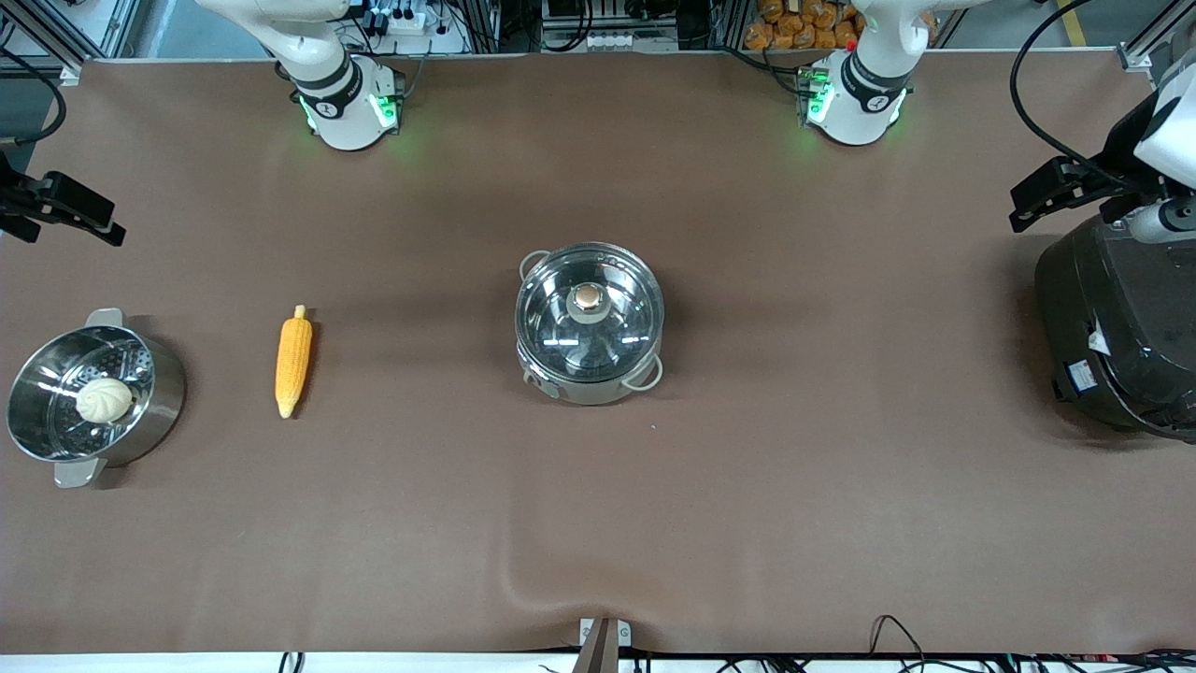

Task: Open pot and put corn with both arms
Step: 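Move the right gripper toward the corn while the left gripper rises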

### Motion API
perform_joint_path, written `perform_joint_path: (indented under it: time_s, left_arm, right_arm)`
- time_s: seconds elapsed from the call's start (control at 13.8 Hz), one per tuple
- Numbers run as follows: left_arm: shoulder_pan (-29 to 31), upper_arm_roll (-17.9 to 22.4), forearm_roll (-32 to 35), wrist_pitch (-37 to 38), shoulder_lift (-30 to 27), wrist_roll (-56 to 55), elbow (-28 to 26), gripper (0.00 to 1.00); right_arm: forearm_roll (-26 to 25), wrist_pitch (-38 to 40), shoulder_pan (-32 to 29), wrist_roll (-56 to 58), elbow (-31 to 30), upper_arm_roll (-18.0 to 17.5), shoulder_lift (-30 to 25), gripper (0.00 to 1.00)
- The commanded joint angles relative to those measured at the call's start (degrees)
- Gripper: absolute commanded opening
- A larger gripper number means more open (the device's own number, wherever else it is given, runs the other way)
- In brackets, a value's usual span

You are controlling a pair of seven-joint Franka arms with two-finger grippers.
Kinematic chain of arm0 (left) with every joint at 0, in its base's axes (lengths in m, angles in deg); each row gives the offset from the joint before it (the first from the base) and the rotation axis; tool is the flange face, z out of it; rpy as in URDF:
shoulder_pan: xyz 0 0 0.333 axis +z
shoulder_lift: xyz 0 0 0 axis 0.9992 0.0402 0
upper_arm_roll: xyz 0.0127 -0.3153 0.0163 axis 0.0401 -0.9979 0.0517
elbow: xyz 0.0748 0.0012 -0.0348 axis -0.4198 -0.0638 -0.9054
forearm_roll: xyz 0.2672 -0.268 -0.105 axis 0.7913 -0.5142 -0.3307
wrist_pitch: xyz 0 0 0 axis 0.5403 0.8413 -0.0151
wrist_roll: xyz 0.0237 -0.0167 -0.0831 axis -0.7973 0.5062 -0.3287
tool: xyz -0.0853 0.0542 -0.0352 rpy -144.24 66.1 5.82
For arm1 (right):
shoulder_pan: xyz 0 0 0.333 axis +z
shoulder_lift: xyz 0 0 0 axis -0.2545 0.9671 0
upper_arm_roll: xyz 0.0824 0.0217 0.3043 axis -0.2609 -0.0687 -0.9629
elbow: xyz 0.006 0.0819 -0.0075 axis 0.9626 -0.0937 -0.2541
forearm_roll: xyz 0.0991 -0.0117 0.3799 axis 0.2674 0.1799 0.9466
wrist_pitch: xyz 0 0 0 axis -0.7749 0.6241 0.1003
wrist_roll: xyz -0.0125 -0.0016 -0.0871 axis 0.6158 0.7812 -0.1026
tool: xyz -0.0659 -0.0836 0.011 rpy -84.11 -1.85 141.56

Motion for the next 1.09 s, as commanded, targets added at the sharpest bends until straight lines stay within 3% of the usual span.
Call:
perform_joint_path:
  time_s: [0.0, 0.65, 0.8, 1.01]
  left_arm:
    - [-0.2, -0.2, 1.1, 0.1, 0.0, 0.7, 0.3, 1.0]
    - [-0.4, -0.5, 3.5, 0.1, 0.4, 0.8, 0.3, 1.0]
    - [-0.4, -0.5, 3.5, 0.1, 0.4, 0.7, 0.3, 1.0]
    - [-0.5, -0.6, 3.6, 0.1, 0.5, 1.0, 0.3, 1.0]
  right_arm:
    - [0.5, 0.6, -0.2, -0.6, 1.9, 0.1, 1.1, 1.0]
    - [-0.3, 0.7, 0.4, -2.6, 1.4, 0.1, 2.3, 1.0]
    - [0.2, -1.7, 1.9, -2.7, 1.3, 0.1, 4.1, 1.0]
    - [0.4, -8.9, 2.5, -2.6, -4.6, 0.1, 4.5, 1.0]
